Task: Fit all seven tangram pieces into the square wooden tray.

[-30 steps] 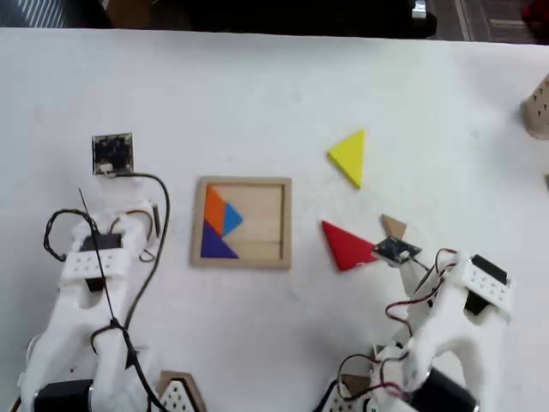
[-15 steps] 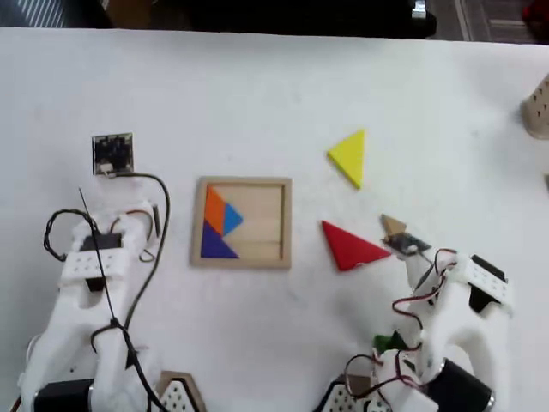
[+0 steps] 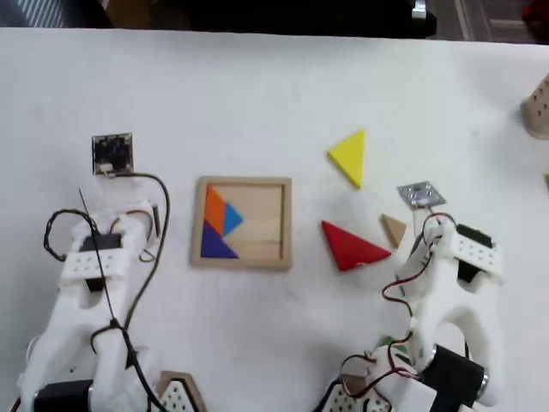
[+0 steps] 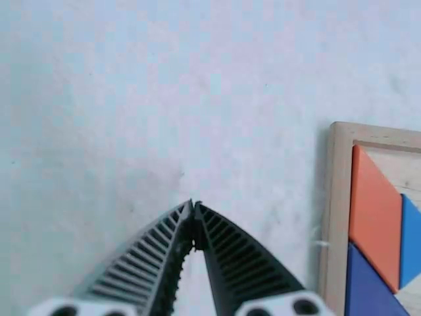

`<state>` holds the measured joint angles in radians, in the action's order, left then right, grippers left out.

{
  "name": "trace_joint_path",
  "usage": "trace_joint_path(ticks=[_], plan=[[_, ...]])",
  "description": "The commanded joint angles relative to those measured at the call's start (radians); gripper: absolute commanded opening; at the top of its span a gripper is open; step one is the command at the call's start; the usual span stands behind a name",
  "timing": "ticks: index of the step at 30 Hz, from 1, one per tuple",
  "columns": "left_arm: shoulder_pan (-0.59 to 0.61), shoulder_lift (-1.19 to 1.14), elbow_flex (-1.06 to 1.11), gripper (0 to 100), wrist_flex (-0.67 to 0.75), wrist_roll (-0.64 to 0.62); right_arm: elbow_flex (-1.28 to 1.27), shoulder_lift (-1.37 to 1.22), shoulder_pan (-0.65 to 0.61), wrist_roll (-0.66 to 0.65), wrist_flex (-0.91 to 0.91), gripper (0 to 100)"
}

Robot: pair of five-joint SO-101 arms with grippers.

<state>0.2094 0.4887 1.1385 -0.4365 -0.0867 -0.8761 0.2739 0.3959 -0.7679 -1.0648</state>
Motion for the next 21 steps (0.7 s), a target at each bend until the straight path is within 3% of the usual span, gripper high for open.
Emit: trace_joint_path(ticks=[1,7,15,21], plan=[[0.01,0.028,-0.008,3,0.028,0.009,0.078,0.015,0.002,0.002,-0.094,1.8],[0.01,0.028,-0.008,3,0.028,0.009,0.048,0.015,0.03,-0.247,-0.334,1.8],[0.008,0.028,-0.008,3,0.028,0.009,-0.063,0.015,0.209,-0.626,-0.406,1.8],[0.008,0.028,-0.008,3,0.028,0.009,-0.069,0.015,0.306,-0.715,-0.41,1.8]])
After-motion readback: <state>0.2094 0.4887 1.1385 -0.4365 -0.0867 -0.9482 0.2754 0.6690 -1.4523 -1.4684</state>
